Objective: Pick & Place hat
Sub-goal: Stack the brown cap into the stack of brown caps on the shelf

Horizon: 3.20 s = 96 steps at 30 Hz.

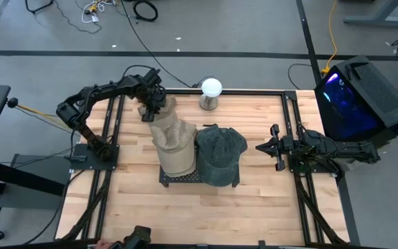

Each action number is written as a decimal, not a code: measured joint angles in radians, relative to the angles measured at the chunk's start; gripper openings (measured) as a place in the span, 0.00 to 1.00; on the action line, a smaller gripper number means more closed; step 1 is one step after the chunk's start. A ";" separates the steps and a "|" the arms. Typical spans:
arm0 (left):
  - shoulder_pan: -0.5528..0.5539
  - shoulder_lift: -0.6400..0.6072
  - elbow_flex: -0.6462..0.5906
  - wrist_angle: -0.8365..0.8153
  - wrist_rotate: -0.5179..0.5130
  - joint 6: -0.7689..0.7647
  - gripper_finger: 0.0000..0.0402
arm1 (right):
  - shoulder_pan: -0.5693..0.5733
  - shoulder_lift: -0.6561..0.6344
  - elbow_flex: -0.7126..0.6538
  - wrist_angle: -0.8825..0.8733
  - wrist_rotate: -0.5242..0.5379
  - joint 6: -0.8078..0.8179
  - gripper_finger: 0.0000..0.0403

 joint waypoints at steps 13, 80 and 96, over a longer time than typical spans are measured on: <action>0.000 -0.001 0.000 -0.006 -0.012 -0.001 0.02 | 0.000 0.000 0.000 0.000 0.000 0.000 0.04; -0.258 -0.263 0.649 -0.293 -0.206 -0.114 0.00 | 0.000 0.000 0.000 0.000 0.000 0.000 0.04; -0.540 -0.352 0.650 -0.340 -0.331 -0.258 0.00 | 0.000 0.000 0.000 0.000 0.000 0.000 0.04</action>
